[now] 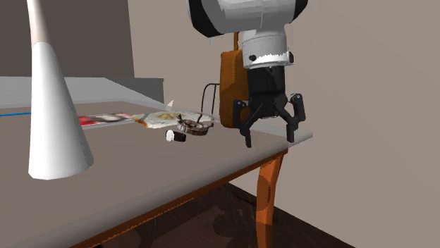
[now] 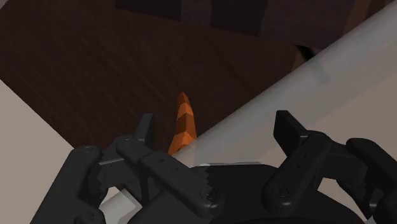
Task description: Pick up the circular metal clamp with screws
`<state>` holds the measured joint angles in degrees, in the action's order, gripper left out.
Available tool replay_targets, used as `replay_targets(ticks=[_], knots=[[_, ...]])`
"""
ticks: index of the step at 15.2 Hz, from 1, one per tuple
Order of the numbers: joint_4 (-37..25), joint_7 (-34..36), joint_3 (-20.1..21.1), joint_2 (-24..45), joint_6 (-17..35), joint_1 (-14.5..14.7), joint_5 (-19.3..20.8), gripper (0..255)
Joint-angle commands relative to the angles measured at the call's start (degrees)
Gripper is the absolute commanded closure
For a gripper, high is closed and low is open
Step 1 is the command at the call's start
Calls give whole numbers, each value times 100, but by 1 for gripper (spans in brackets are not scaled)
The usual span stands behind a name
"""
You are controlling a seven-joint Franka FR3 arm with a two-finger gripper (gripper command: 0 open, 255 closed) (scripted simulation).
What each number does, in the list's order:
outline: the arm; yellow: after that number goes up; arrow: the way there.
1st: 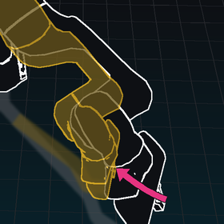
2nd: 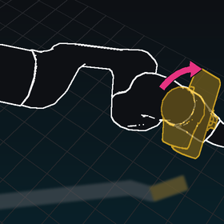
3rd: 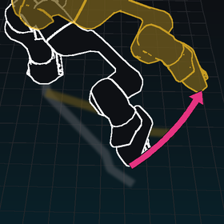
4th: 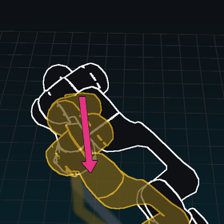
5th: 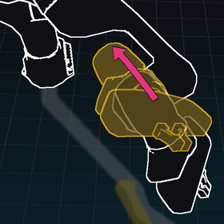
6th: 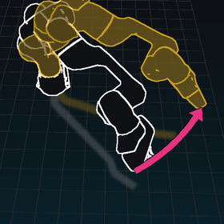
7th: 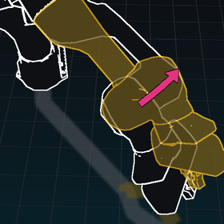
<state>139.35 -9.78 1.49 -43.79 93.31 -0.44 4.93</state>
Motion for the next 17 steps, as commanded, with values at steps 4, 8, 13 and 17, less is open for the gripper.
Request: replay_targets(ticks=[4, 8, 13, 17], knots=[[-346, 435, 210, 441, 140, 65, -335, 0], [-887, 984, 460, 1058, 315, 124, -711, 0], [-1689, 1637, 729, 1864, 493, 166, -1065, 0], [-2434, 2144, 913, 2534, 589, 187, -1256, 0]])
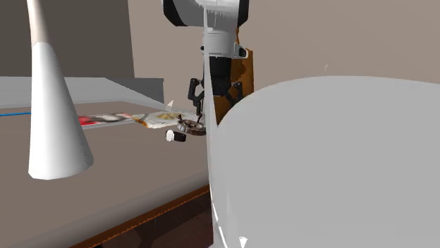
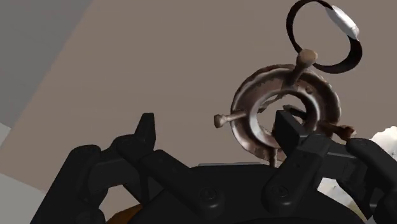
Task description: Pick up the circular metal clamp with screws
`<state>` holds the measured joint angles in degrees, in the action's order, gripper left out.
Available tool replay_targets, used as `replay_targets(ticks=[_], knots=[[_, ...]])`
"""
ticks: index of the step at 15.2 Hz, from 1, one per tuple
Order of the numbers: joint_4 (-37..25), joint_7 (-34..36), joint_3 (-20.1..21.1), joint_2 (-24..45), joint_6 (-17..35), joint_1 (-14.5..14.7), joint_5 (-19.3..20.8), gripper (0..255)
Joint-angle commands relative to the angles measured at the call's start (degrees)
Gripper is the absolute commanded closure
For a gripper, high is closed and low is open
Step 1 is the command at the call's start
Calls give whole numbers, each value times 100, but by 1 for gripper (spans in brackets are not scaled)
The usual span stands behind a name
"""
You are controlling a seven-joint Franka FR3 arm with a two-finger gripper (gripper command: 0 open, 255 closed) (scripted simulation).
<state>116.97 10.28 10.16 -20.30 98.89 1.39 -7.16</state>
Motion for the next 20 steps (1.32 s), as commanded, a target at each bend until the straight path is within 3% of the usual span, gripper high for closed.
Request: replay_targets(ticks=[1, 7, 16, 17, 20], knots=[[-398, 264, 88, 357, 47, 9, -83, 0], [-1589, 933, 278, 1308, 71, 51, -189, 0], [-934, 853, 283, 1242, 656, 67, -223, 0], [-1029, 852, 279, 1306, 625, 60, -208, 255], [-1031, 865, 287, 1313, 630, 65, -206, 255]])
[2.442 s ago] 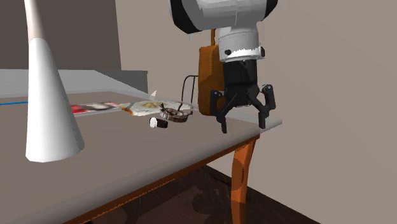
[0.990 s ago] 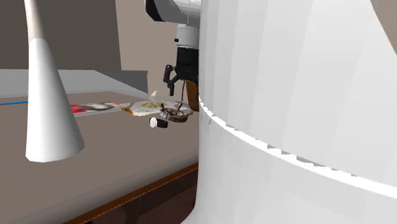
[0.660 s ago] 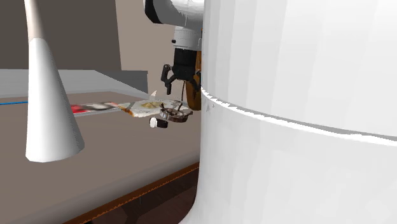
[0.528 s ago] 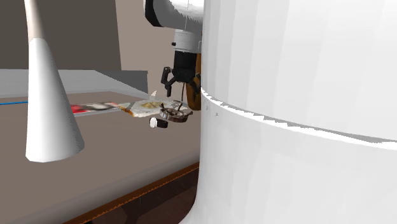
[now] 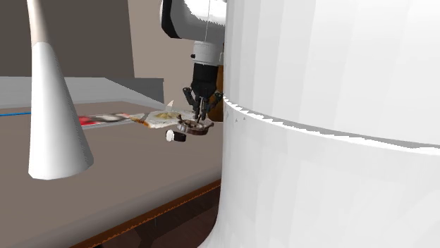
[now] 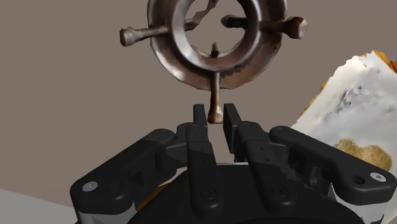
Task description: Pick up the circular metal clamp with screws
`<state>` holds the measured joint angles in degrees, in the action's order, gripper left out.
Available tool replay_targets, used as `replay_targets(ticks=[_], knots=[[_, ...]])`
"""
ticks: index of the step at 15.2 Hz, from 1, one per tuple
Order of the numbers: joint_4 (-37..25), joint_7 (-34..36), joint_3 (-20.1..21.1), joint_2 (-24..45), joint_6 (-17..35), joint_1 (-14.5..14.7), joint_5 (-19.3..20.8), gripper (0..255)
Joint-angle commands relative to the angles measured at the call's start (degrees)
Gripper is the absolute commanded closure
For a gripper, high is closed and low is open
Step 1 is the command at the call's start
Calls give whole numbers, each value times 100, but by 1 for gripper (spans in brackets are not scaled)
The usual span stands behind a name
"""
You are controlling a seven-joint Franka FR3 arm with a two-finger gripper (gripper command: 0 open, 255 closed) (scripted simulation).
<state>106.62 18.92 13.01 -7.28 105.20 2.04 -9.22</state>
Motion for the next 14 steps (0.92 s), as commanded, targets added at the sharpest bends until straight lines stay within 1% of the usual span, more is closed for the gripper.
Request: replay_targets(ticks=[1, 5, 6, 14], knots=[[8, 0, 1, 8, 1, 1, -1, 255], [18, -6, -2, 1, 3, -1, -3, 255], [100, -11, -1, -58, 26, 2, -17, 255], [-593, 74, -12, 13, -593, -8, 20, 255]])
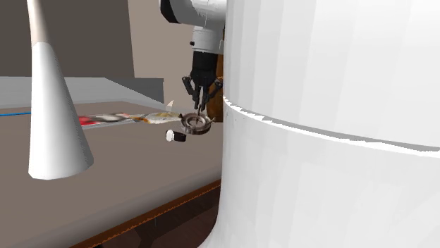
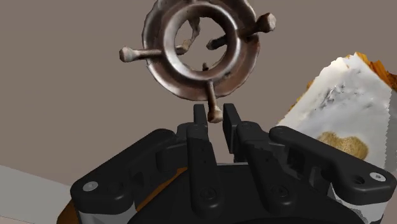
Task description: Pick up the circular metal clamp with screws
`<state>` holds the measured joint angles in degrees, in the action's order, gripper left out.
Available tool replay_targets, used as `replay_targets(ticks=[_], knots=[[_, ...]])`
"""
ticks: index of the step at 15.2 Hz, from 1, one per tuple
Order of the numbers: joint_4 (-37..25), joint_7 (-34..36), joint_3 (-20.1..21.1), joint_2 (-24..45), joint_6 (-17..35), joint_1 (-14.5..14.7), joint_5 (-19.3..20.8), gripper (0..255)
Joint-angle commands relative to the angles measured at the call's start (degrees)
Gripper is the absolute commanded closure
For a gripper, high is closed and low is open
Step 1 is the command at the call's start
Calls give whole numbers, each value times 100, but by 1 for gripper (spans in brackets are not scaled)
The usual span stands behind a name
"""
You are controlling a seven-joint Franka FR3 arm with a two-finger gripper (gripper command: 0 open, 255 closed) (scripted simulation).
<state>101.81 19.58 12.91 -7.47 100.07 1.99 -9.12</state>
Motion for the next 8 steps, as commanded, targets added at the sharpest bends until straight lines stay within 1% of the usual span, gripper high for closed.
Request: replay_targets(ticks=[1, 7, 8], knots=[[-206, 21, -3, 46, -158, -4, 15, 255], [-809, 95, -3, 168, -636, -7, 50, 255], [-824, 97, -3, 171, -648, -8, 51, 255]])
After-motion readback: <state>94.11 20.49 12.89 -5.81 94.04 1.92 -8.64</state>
